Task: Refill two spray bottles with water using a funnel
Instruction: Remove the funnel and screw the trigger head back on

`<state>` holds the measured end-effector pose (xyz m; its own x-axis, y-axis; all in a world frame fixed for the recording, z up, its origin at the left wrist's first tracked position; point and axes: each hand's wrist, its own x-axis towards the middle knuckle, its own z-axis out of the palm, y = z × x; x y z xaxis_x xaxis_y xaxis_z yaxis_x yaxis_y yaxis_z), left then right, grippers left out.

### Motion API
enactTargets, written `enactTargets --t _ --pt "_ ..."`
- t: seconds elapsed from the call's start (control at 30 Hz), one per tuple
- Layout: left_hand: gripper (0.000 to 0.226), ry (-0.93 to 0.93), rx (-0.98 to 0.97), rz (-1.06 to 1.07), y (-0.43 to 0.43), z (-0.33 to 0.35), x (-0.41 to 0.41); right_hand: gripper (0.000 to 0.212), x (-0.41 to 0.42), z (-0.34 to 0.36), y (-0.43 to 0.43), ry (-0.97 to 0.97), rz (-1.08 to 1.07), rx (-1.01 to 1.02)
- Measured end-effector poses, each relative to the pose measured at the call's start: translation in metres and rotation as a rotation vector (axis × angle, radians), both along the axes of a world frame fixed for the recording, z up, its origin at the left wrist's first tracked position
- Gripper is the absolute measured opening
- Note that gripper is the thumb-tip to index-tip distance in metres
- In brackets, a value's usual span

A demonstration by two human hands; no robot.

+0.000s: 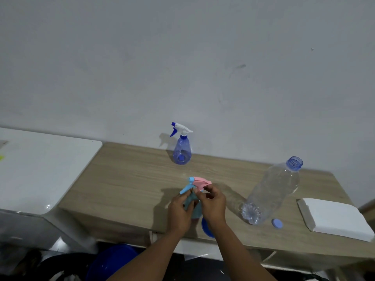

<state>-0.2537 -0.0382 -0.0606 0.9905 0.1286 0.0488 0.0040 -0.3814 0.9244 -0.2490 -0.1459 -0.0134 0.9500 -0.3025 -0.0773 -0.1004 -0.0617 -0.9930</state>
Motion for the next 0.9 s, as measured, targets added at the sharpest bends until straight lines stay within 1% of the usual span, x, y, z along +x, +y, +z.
enactTargets --t 0.07,0.17,0.33,0.43,0.57,0.63,0.67,0.8,0.87,0.9 --pt "0.050 0.002 0.044 -0.005 -0.002 -0.003 -0.003 0.018 0.001 -0.003 0.003 -0.002 -0.007 -0.030" --pt "0.050 0.026 0.062 0.013 -0.003 -0.006 -0.004 0.022 0.000 -0.006 0.005 -0.009 -0.007 -0.053" --pt "0.043 0.050 -0.007 0.066 -0.003 -0.005 -0.002 0.028 -0.001 -0.014 0.001 -0.035 0.010 -0.081" --pt "0.043 0.068 -0.058 0.063 0.000 -0.001 -0.001 0.027 0.001 -0.014 0.001 -0.052 0.034 -0.112" --pt "0.044 0.043 -0.073 0.026 0.004 0.002 0.002 0.020 0.003 -0.013 -0.001 -0.070 0.098 -0.183" --pt "0.043 0.033 -0.085 0.023 0.004 0.002 0.002 0.021 0.005 -0.011 0.000 -0.047 0.063 -0.167" --pt "0.044 0.036 -0.092 0.022 0.004 0.003 0.002 0.023 0.006 -0.010 0.001 -0.031 0.036 -0.145" --pt "0.053 0.025 -0.085 -0.018 0.005 0.004 0.001 0.043 0.009 -0.007 0.005 -0.003 0.005 -0.076" --pt "0.054 0.018 -0.081 -0.023 0.007 0.007 0.001 0.046 0.007 -0.010 -0.001 -0.035 0.057 -0.069" --pt "0.052 0.008 -0.082 -0.016 0.008 0.007 0.002 0.044 0.005 -0.011 -0.005 -0.061 0.104 -0.082"
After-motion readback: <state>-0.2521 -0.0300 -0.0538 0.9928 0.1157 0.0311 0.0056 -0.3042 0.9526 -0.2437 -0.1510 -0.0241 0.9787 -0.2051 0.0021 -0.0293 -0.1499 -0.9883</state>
